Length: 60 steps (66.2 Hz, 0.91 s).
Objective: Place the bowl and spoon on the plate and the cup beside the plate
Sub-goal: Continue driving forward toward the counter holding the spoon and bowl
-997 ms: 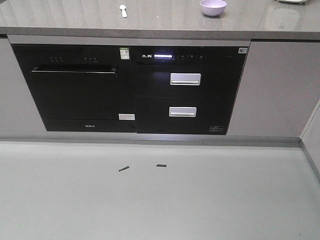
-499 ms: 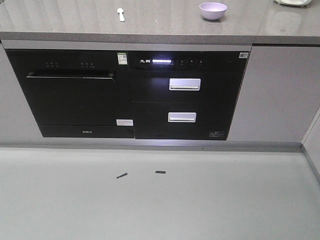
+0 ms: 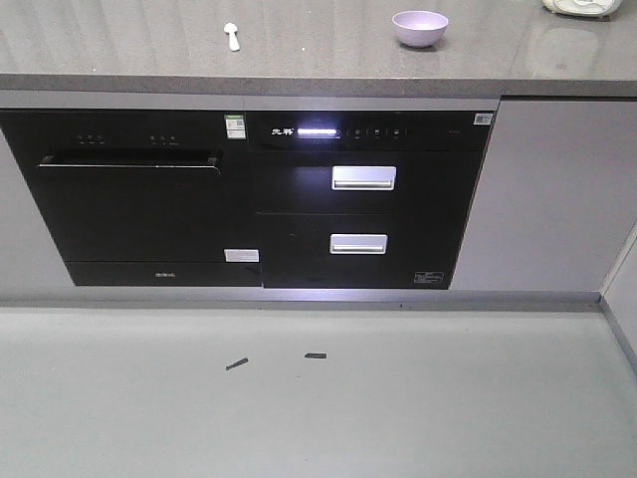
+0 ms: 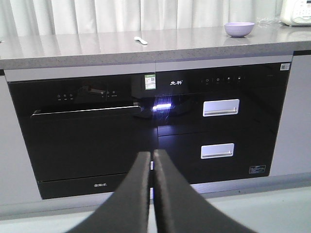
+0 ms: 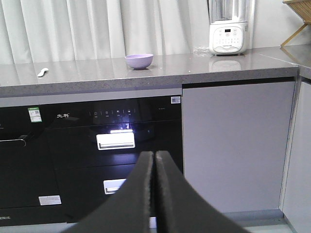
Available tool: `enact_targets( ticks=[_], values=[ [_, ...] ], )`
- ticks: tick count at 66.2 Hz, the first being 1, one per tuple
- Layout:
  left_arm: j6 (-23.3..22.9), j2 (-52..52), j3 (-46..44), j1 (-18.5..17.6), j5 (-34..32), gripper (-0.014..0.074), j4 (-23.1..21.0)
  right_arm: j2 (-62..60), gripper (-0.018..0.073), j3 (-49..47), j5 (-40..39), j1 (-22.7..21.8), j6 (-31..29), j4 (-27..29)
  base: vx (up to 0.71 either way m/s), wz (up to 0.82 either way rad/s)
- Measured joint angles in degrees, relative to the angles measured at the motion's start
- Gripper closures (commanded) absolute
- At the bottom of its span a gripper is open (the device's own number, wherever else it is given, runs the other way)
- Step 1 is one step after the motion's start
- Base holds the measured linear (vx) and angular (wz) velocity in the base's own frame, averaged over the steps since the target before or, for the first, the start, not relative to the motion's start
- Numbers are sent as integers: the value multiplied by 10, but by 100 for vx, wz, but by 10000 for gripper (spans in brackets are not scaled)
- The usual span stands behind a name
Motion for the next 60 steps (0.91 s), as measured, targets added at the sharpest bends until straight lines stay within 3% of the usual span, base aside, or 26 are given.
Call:
enact_targets(
  ticks=[60],
  values=[
    [0, 0, 0, 0, 0, 603, 0, 0, 562, 0, 0, 0, 0, 0, 9, -2]
  ],
)
